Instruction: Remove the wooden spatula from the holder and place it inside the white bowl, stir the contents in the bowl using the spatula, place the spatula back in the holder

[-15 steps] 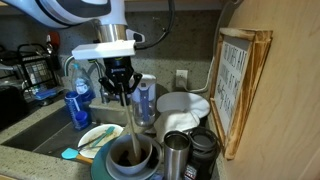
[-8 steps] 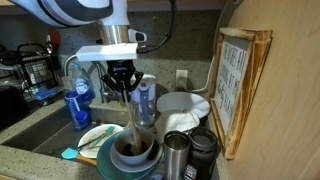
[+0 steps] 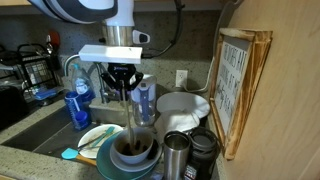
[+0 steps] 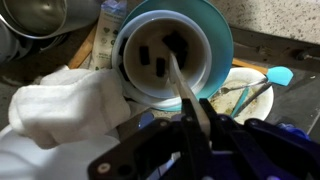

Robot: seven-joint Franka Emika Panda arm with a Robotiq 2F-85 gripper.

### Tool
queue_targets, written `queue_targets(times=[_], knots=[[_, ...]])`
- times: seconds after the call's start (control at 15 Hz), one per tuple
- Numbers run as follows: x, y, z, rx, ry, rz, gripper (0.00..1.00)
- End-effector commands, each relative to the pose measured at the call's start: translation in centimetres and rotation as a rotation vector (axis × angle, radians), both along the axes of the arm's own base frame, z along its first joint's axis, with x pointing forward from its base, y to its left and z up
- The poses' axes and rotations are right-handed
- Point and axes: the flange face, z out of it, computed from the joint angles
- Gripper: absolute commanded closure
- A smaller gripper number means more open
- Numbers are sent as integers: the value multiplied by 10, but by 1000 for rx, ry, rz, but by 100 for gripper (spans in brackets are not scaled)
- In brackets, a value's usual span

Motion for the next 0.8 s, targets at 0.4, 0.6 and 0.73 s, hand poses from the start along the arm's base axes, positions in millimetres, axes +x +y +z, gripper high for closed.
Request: queue_targets(times=[0.4,0.6,0.73], knots=[[2,1,12,-105,51,25,97],[1,-1,36,-81,27,26,97],[1,-4,56,-85,13,21,97]])
